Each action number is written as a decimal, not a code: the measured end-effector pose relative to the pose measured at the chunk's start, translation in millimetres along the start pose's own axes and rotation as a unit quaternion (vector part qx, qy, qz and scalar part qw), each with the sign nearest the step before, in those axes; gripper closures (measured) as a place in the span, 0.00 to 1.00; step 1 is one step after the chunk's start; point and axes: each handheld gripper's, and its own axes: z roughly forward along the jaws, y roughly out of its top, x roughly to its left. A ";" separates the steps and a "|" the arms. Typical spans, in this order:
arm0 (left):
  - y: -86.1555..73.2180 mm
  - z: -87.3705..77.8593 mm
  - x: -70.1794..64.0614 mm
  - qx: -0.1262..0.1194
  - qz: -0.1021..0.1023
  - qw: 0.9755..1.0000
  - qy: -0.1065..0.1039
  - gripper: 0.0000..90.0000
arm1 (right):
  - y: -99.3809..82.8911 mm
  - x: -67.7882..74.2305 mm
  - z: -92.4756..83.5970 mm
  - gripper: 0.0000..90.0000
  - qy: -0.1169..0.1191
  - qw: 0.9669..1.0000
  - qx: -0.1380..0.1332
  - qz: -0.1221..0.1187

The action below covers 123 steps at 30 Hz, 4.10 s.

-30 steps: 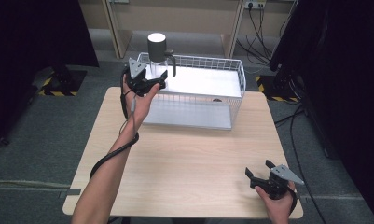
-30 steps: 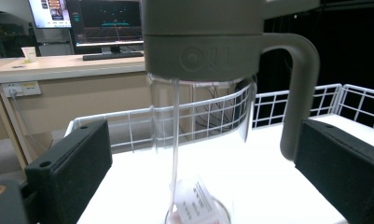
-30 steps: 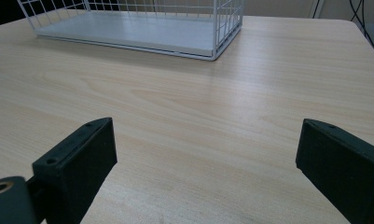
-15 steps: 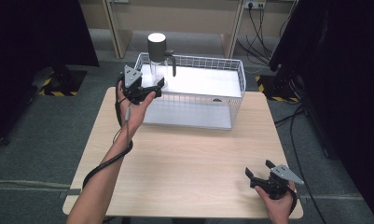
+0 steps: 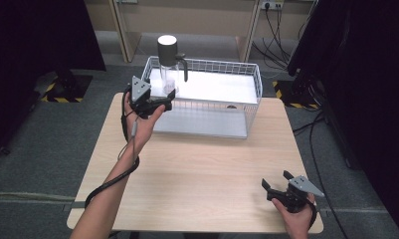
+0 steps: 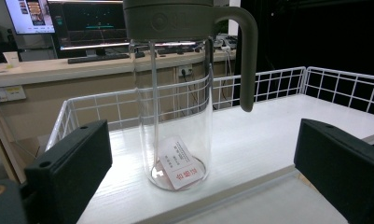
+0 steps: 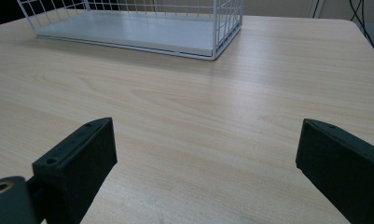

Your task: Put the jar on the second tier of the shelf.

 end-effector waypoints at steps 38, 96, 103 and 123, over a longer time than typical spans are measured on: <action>-41.0 -49.7 1.7 -0.004 0.003 1.000 -0.017 0.04 | -0.1 0.0 -0.1 0.06 -0.001 1.000 0.000 0.000; -117.8 -103.7 6.0 0.036 -0.022 0.999 -0.017 0.03 | -0.1 0.1 -0.1 0.06 -0.002 1.000 0.000 -0.001; -125.5 -108.7 6.5 0.040 -0.024 0.999 -0.018 0.03 | -0.1 0.2 -0.1 0.06 -0.002 1.000 0.000 -0.001; -139.2 -121.0 4.4 0.043 -0.020 0.999 -0.020 0.03 | -0.1 0.4 -0.1 0.06 -0.002 1.000 -0.001 -0.001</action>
